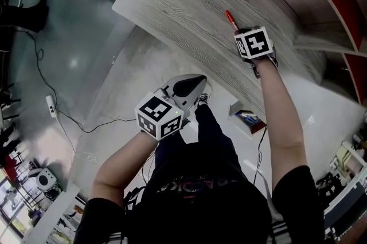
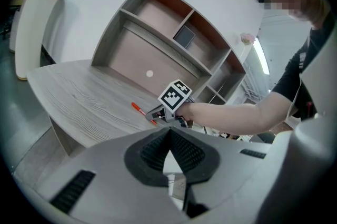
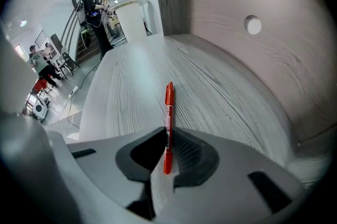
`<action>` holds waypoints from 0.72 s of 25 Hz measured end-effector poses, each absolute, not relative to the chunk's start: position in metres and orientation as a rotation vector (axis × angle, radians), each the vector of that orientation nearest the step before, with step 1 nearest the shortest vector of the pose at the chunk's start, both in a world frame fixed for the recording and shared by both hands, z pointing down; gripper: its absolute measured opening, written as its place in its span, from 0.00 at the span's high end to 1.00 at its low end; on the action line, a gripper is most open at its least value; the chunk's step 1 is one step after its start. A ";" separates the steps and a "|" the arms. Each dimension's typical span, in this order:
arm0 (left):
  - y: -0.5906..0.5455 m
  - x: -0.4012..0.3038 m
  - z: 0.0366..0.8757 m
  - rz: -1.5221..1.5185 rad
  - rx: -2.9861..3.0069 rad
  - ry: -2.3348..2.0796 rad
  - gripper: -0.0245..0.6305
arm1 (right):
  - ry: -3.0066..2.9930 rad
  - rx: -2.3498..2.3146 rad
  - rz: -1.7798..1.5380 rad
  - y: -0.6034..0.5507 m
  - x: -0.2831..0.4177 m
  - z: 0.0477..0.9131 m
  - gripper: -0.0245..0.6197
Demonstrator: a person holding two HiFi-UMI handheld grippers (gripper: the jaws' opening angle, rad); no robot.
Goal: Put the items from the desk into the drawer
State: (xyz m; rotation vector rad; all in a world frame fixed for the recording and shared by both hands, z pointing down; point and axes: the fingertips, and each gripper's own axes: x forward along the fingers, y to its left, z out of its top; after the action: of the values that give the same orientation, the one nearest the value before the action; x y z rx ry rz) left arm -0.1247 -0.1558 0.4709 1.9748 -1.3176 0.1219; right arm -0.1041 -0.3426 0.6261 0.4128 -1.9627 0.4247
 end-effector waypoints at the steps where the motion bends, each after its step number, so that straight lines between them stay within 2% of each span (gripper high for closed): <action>1: -0.155 -0.125 0.470 0.121 1.977 -1.318 0.96 | -1.965 0.414 0.417 -0.342 -0.104 0.626 0.88; 11: -0.147 -0.131 0.462 0.118 2.010 -1.312 0.96 | -2.065 0.501 0.454 -0.339 -0.102 0.608 0.88; 18: -0.144 -0.131 0.444 0.124 2.074 -1.286 0.96 | -2.384 0.559 0.788 -0.315 -0.110 0.536 0.88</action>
State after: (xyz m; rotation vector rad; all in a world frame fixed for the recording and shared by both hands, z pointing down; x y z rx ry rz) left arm -0.1309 -0.1435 0.4441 2.0738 -1.2858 0.1244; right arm -0.1102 -0.3152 0.5359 0.5593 -2.3837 0.7877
